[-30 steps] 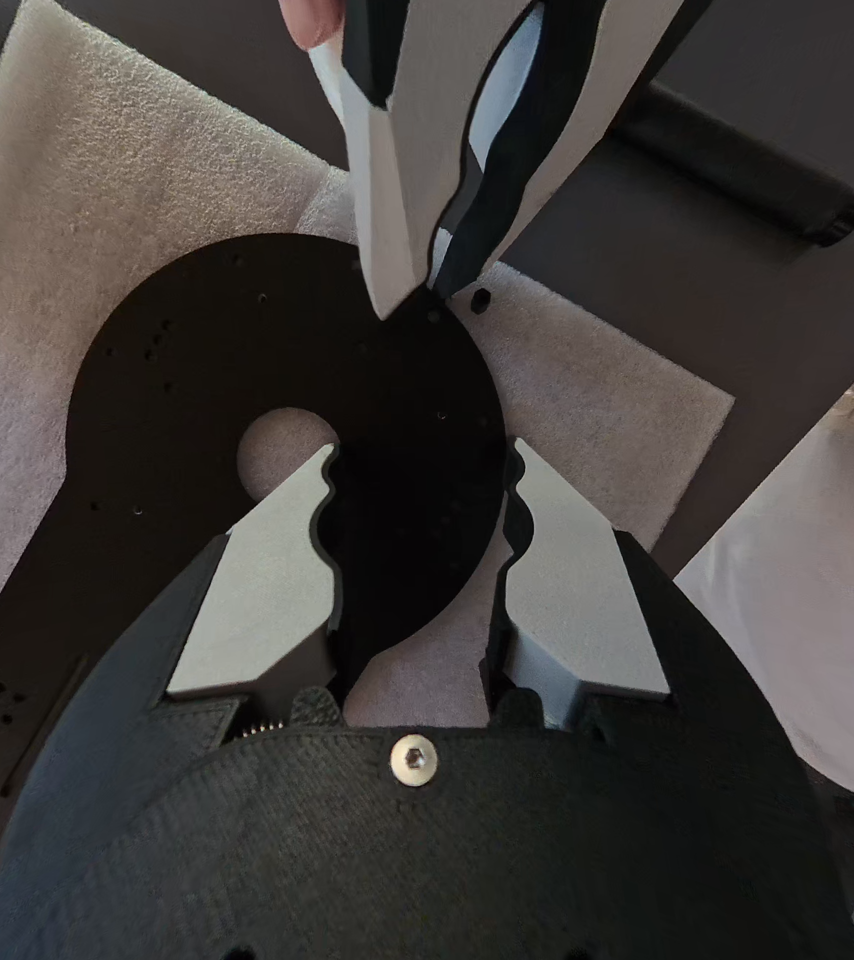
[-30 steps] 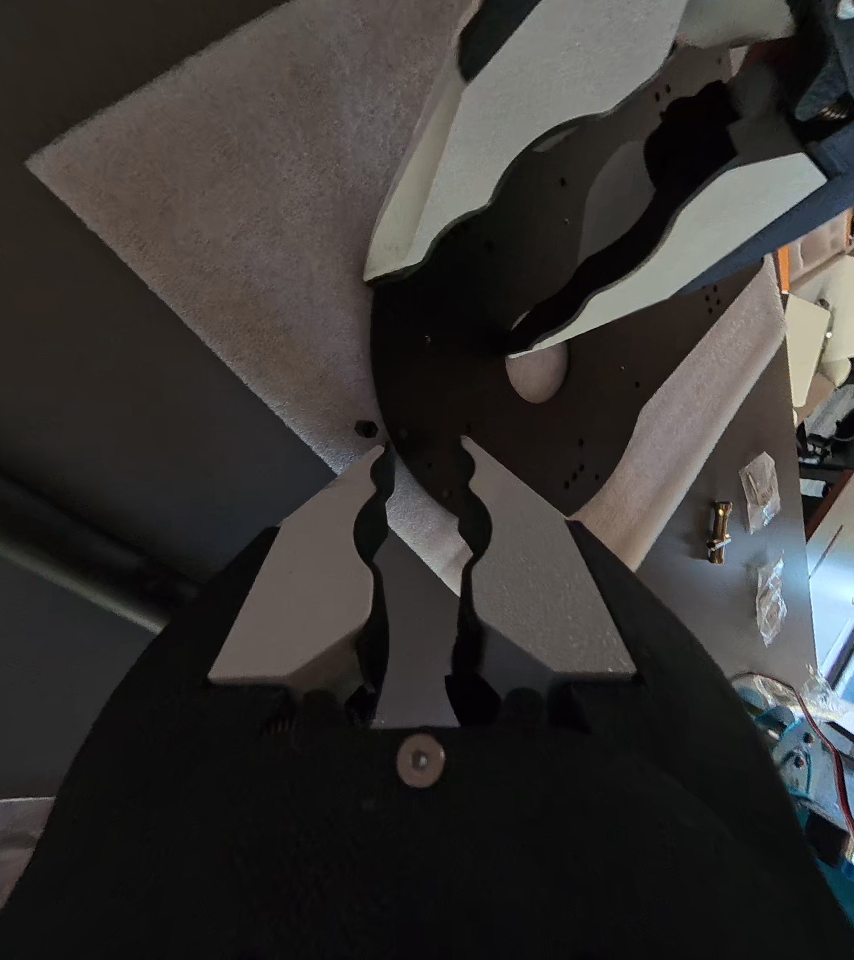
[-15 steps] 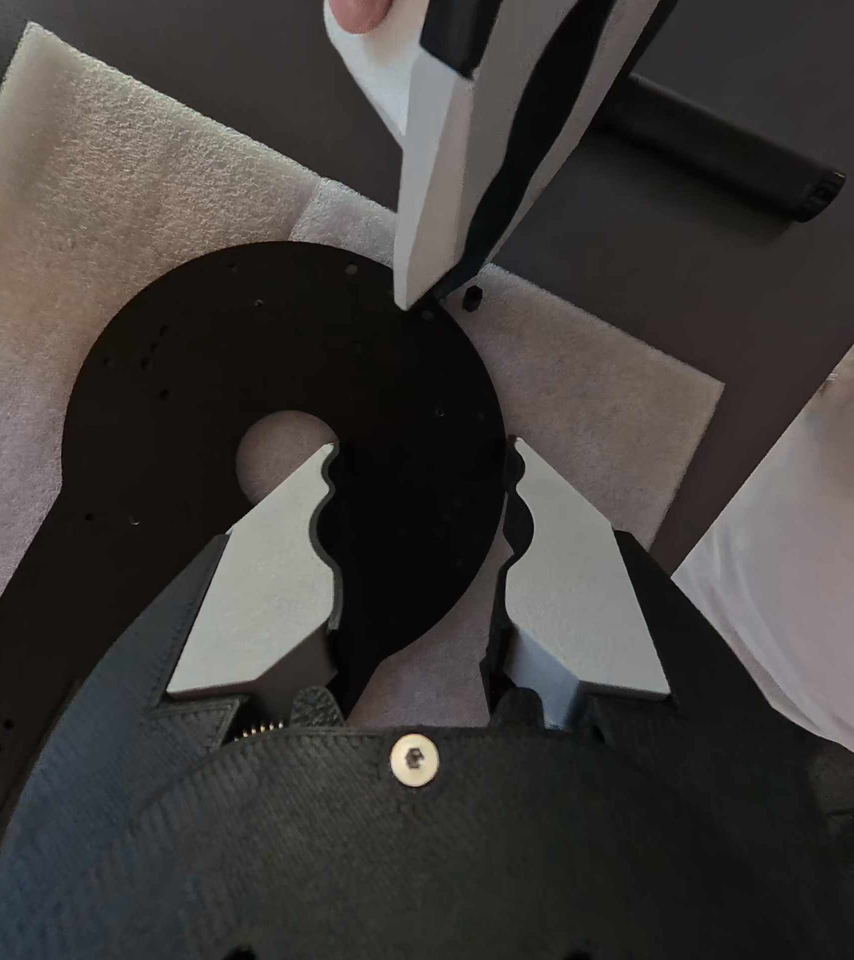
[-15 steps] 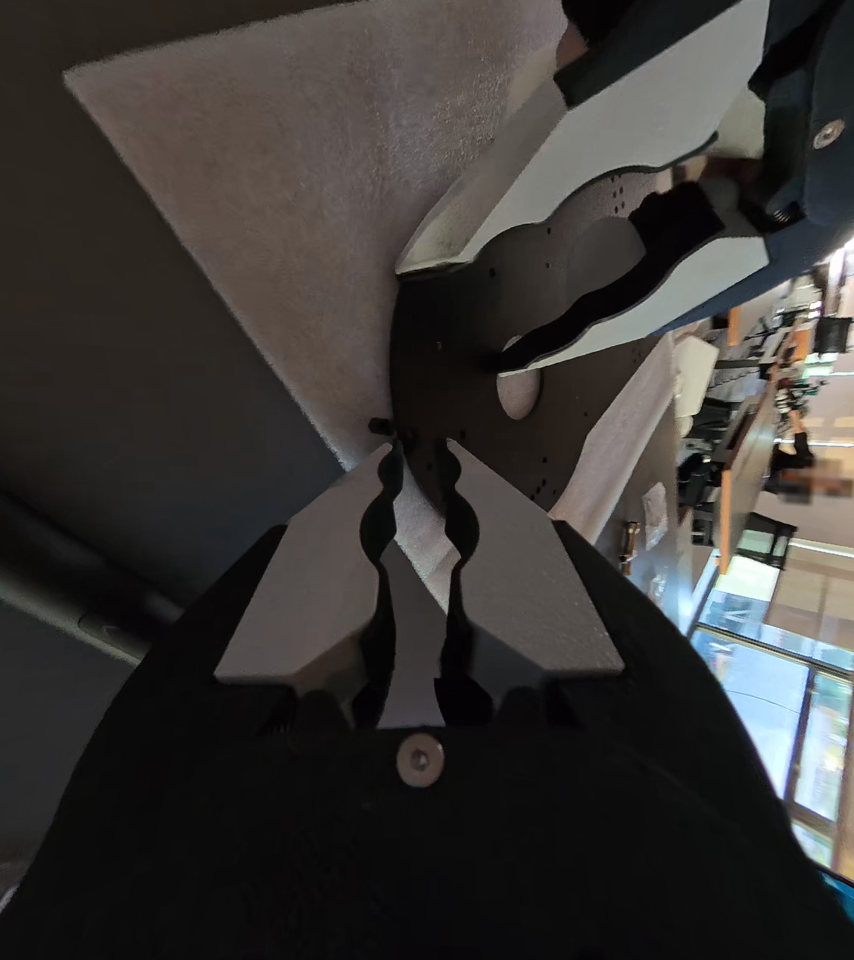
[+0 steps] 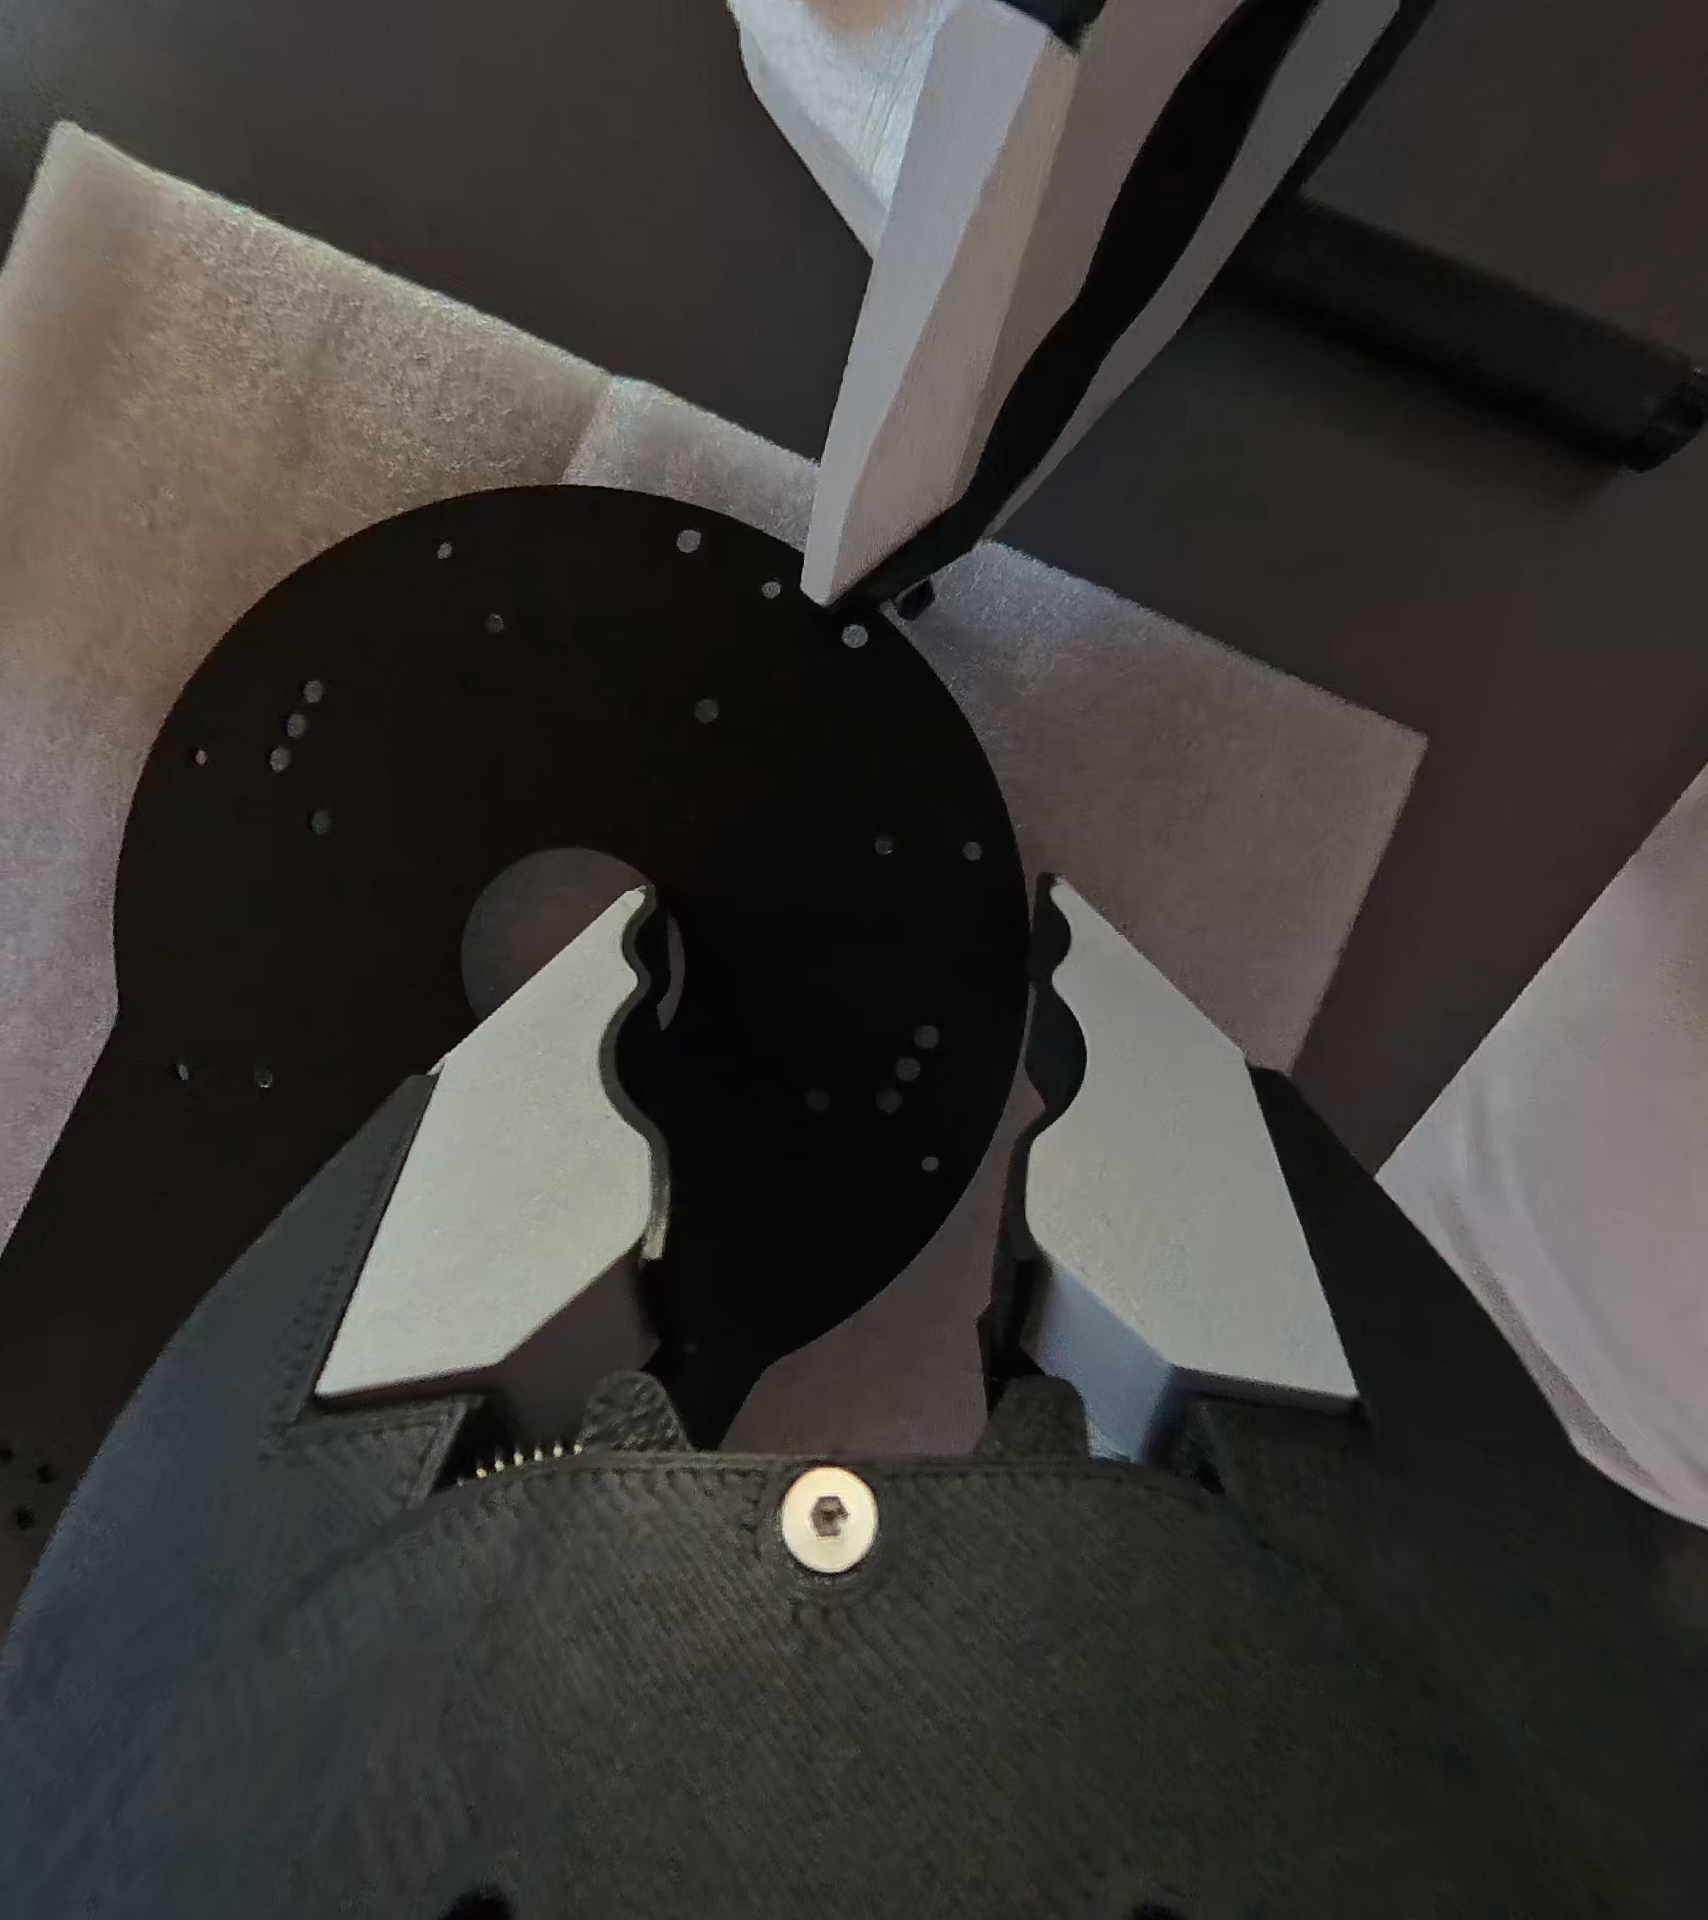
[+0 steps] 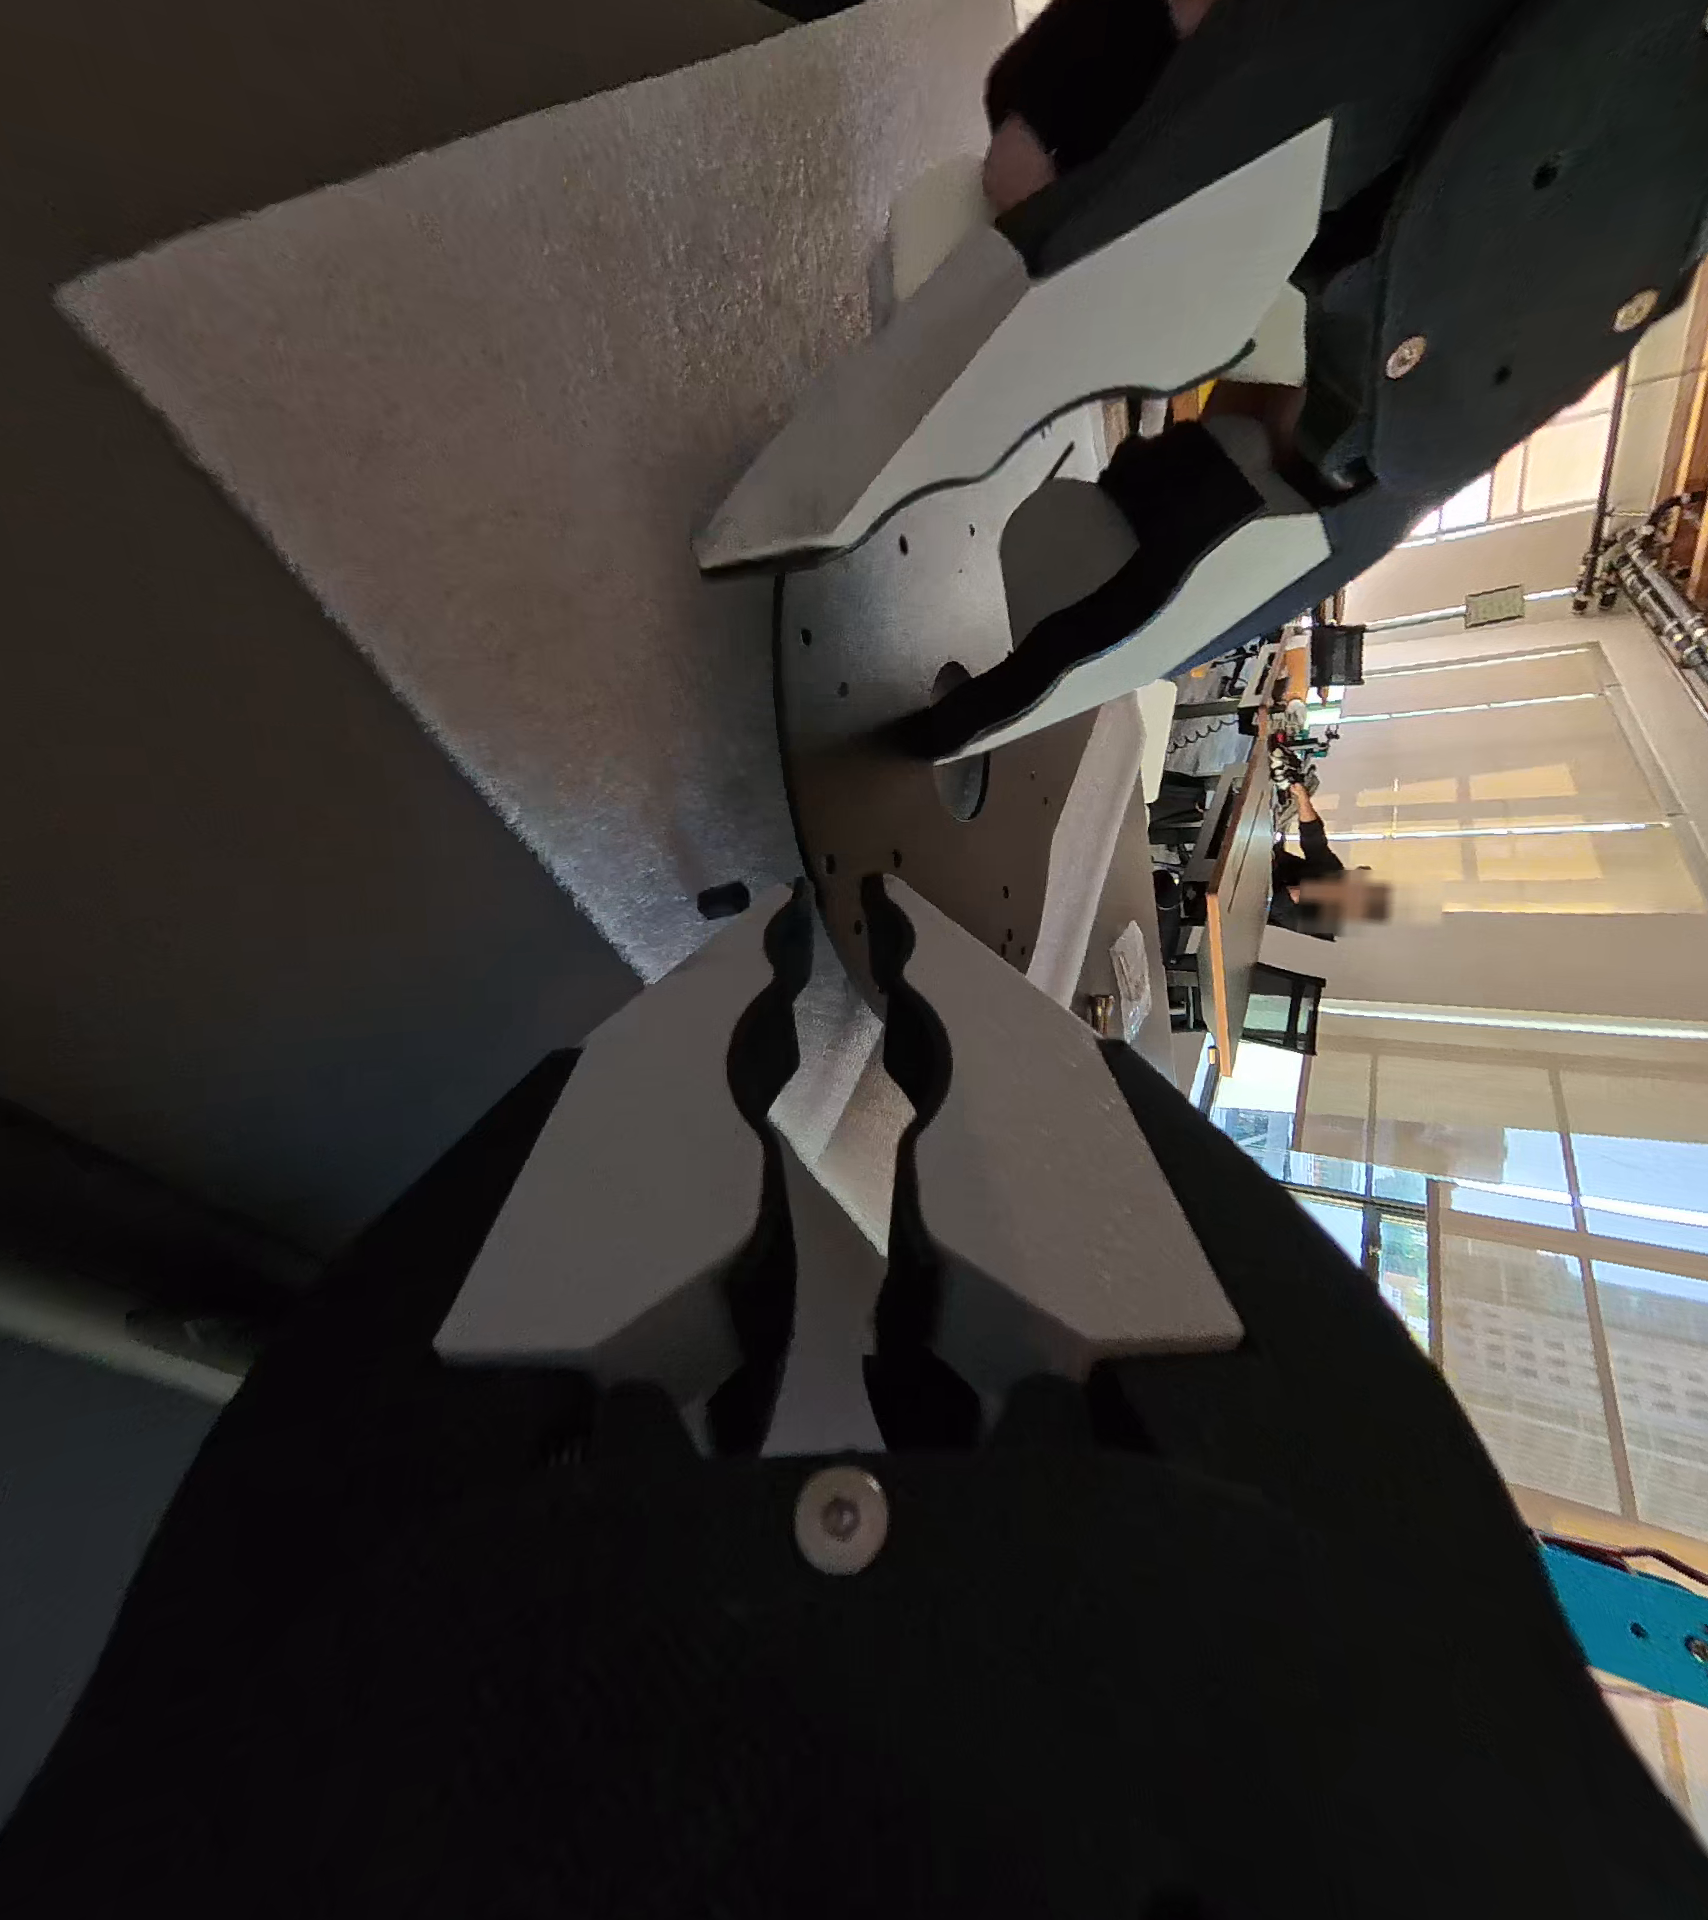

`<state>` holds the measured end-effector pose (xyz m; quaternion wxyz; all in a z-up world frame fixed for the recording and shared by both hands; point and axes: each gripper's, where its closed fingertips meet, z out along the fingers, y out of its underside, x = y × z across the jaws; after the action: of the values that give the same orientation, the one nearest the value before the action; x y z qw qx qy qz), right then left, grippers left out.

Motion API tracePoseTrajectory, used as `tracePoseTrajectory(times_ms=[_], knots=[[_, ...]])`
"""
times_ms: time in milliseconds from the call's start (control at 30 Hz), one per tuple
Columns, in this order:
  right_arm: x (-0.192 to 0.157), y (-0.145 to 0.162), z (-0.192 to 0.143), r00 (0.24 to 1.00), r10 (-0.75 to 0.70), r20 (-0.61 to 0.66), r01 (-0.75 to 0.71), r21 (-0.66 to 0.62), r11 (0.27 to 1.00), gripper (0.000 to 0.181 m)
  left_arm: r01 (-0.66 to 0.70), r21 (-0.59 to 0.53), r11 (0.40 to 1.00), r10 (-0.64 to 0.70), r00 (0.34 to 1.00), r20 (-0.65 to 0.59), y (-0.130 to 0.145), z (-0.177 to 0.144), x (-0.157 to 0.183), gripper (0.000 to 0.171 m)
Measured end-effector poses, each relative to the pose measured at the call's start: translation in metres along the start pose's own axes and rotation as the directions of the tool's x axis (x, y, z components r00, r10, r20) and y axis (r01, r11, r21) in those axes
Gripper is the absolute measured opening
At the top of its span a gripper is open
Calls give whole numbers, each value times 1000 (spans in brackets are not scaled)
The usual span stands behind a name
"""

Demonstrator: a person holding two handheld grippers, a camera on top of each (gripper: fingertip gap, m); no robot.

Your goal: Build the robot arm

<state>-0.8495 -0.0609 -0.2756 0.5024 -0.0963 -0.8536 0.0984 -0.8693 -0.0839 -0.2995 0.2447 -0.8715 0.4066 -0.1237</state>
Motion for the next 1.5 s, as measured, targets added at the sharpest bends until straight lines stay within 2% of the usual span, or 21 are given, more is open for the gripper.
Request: tracePoseTrajectory(times_ms=[267,467,533,633,767,900,1300,1367,1433,1500], knots=[[14,-1,-5,999,36,-39,-37,-2,999,9,44,11,999,-44,999,27,-8,-9,-3,69],[21,-2,-8,996,54,-75,-55,-11,998,7,26,18,999,-27,996,88,-12,-9,-4,81],[23,-3,-9,994,61,-90,-62,-8,998,5,-1,6,1000,0,988,152,-12,-9,-9,72],[28,-4,-11,989,83,-121,-83,2,997,4,-25,-11,1000,27,972,231,-13,-12,-13,68],[35,-9,-12,982,75,-174,-71,31,997,5,-1,-1,1000,1,979,203,-13,-20,-11,67],[43,-11,-12,972,68,-225,-53,70,996,18,34,2,999,-34,988,148,-11,-26,-10,66],[50,-9,0,973,18,-228,-9,42,999,22,75,64,995,-81,993,90,-10,-35,-8,65],[49,-3,6,975,6,-222,-6,2,1000,17,70,80,994,-77,993,86,-9,-36,-6,65],[44,-1,13,979,-38,-200,31,-38,999,3,60,90,994,-68,994,90,-8,-37,-5,65],[50,-3,11,967,-70,-245,56,-62,996,1,35,98,995,-46,993,108,-7,-39,-4,65]])
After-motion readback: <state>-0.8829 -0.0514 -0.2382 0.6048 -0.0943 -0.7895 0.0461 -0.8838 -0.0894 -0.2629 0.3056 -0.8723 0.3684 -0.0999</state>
